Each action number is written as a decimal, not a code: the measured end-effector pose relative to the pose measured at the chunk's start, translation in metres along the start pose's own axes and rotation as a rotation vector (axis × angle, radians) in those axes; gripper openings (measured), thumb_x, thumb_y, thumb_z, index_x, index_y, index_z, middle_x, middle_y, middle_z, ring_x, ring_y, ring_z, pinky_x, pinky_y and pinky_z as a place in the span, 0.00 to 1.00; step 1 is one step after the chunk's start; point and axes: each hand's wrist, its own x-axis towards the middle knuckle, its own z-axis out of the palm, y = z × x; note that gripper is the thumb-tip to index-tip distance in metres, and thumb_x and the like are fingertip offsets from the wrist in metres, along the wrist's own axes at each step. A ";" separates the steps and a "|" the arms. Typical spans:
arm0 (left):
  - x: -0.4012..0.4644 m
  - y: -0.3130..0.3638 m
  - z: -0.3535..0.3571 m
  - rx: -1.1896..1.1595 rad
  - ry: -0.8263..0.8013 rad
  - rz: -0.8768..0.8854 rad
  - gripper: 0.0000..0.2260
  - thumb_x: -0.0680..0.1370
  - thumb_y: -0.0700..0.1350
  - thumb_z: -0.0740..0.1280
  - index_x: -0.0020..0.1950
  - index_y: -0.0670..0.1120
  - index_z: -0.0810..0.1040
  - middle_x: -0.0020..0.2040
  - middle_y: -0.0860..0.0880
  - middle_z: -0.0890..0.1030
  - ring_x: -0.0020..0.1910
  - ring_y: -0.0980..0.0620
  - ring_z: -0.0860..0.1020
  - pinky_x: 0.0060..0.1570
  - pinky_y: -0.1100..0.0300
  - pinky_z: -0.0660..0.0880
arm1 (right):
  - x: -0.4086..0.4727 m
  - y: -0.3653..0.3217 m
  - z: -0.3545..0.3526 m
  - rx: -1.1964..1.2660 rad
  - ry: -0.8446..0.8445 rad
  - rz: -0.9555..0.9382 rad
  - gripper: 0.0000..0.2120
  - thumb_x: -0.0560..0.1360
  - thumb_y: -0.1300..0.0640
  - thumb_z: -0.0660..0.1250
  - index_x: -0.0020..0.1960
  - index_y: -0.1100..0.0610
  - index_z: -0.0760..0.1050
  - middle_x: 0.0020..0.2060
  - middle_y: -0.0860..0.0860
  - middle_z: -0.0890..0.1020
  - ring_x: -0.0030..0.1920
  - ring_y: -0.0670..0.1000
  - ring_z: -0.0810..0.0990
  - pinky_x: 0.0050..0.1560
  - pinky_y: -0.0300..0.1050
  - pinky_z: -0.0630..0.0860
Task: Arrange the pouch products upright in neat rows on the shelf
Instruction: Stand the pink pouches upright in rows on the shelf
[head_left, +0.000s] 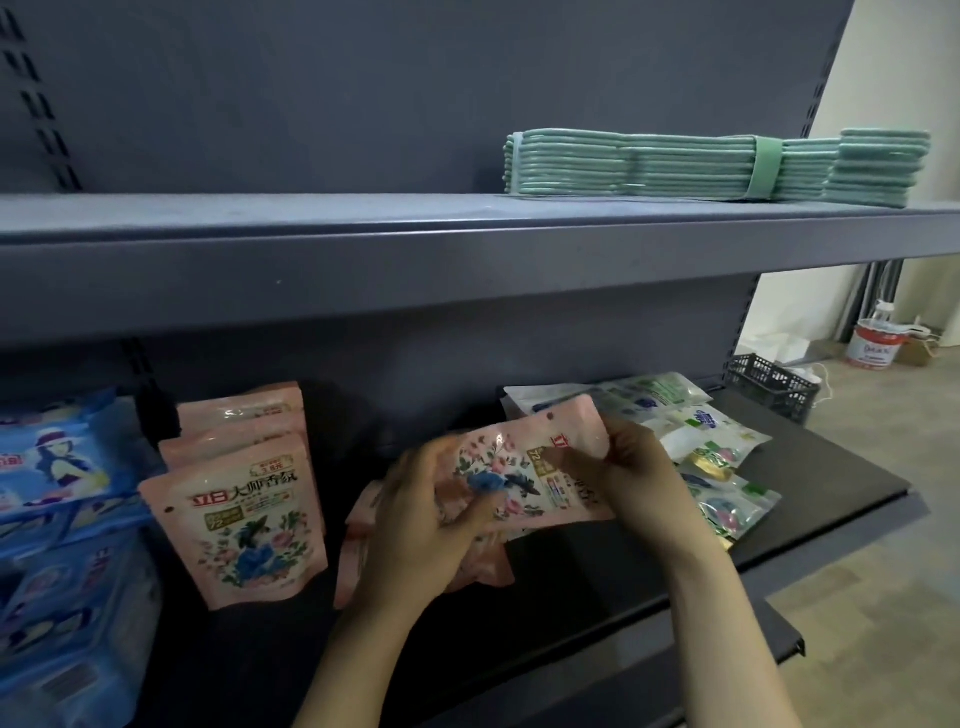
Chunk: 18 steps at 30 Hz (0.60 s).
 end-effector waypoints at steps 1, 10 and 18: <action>0.001 0.003 -0.002 0.052 0.019 0.047 0.29 0.66 0.54 0.74 0.64 0.56 0.69 0.61 0.62 0.66 0.66 0.61 0.63 0.63 0.64 0.64 | -0.001 -0.007 -0.001 -0.032 -0.024 -0.035 0.02 0.71 0.60 0.72 0.44 0.54 0.81 0.40 0.53 0.86 0.39 0.50 0.85 0.41 0.43 0.79; 0.000 0.017 -0.040 -0.063 -0.161 -0.071 0.08 0.70 0.48 0.72 0.48 0.51 0.78 0.43 0.56 0.84 0.42 0.61 0.82 0.45 0.57 0.80 | -0.002 -0.036 0.031 -0.278 -0.044 -0.226 0.05 0.70 0.54 0.73 0.41 0.55 0.80 0.34 0.52 0.83 0.34 0.49 0.79 0.35 0.43 0.73; -0.009 0.014 -0.060 -0.097 0.023 -0.136 0.04 0.72 0.48 0.70 0.42 0.50 0.77 0.38 0.52 0.83 0.38 0.57 0.82 0.41 0.53 0.80 | 0.003 -0.044 0.070 -0.380 0.098 -0.387 0.08 0.71 0.50 0.72 0.48 0.51 0.79 0.33 0.41 0.78 0.36 0.44 0.77 0.40 0.43 0.72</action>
